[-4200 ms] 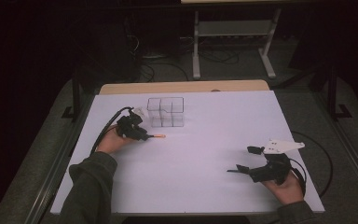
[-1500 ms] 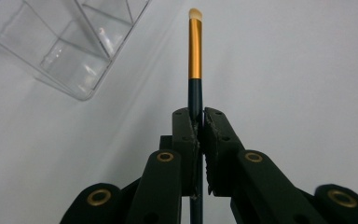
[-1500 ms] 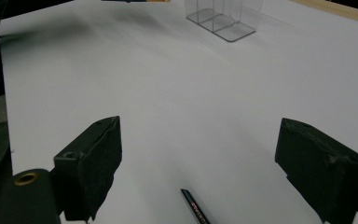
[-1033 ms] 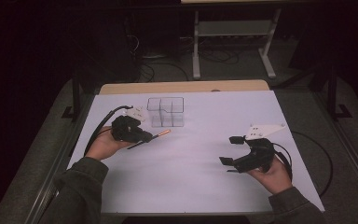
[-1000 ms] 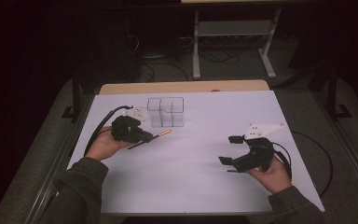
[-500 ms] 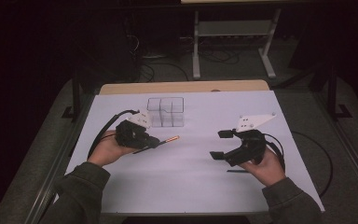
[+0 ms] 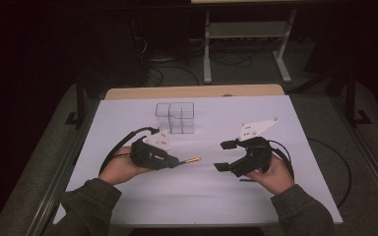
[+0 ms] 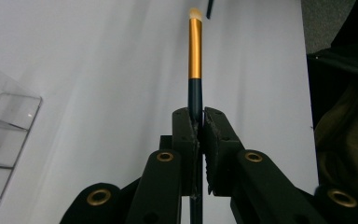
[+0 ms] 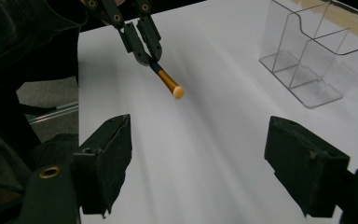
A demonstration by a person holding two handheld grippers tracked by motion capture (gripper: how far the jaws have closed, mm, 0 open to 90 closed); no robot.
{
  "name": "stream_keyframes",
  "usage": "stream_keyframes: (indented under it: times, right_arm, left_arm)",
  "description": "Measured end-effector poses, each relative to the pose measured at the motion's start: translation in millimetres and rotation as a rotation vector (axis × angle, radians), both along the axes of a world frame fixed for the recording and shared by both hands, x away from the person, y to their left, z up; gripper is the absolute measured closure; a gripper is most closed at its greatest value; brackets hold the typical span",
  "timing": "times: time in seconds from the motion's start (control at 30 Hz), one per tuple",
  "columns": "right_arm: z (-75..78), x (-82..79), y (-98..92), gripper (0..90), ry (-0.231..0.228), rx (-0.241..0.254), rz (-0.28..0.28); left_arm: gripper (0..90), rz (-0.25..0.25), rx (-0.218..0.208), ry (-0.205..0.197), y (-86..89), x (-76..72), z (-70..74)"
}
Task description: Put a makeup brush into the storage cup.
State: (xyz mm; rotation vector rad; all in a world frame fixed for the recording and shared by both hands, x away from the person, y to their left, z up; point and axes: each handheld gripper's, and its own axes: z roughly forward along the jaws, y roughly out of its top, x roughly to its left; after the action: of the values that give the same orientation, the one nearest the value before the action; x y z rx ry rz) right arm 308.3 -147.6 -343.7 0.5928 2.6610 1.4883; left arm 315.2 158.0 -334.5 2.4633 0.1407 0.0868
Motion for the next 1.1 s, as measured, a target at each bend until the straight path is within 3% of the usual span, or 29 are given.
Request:
stream_keyframes:
  times: [0.53, 1.1]
  right_arm:
    - [-5.4, 5.1, 30.7, 31.3, 0.036, -0.035, 0.109]
    - [-13.9, 6.0, 46.8, 52.1, 0.061, -0.035, 0.202]
  left_arm:
    - [83.5, -0.049, -0.031, -0.013, -4.8, -16.9, -0.6]
    - [83.5, -0.073, -0.049, -0.013, -10.0, -23.3, 0.8]
